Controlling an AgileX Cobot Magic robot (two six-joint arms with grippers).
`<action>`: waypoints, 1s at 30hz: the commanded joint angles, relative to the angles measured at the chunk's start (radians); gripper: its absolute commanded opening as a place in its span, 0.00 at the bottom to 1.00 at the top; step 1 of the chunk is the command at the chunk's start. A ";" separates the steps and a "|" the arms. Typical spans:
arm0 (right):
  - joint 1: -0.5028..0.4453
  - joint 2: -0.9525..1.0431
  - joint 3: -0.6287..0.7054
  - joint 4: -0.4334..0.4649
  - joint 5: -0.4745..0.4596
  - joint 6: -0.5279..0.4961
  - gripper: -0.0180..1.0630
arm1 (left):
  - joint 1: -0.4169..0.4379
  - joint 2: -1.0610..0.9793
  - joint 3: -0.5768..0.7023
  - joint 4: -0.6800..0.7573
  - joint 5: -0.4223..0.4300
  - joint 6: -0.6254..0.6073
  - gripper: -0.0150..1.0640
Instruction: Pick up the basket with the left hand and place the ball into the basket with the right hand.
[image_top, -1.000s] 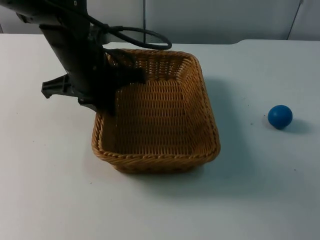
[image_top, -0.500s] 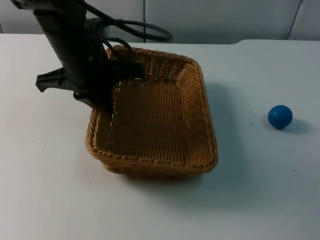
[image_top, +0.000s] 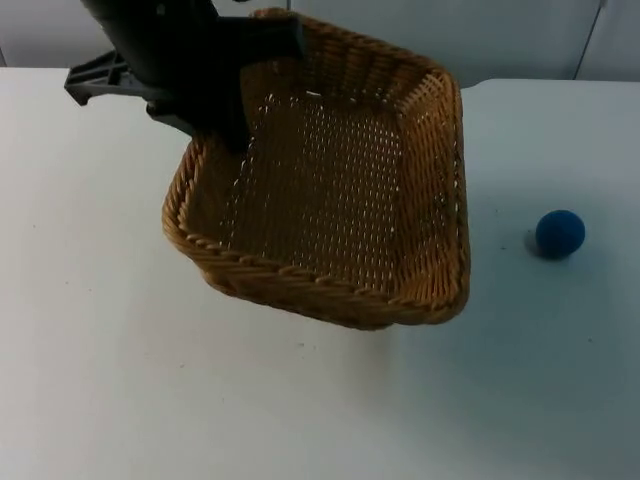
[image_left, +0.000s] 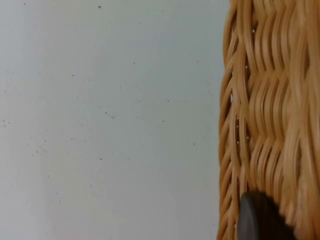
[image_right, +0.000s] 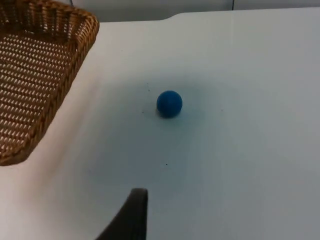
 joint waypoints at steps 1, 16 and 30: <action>0.000 -0.007 0.009 -0.008 -0.006 0.000 0.98 | 0.007 -0.031 -0.001 -0.032 0.009 0.006 0.01; 0.000 -0.007 0.009 -0.004 -0.006 0.000 0.98 | 0.124 -0.055 -0.001 -0.238 0.039 0.110 0.01; 0.000 -0.007 0.006 -0.049 -0.011 0.053 0.98 | 0.226 -0.055 -0.001 -0.250 0.044 0.232 0.01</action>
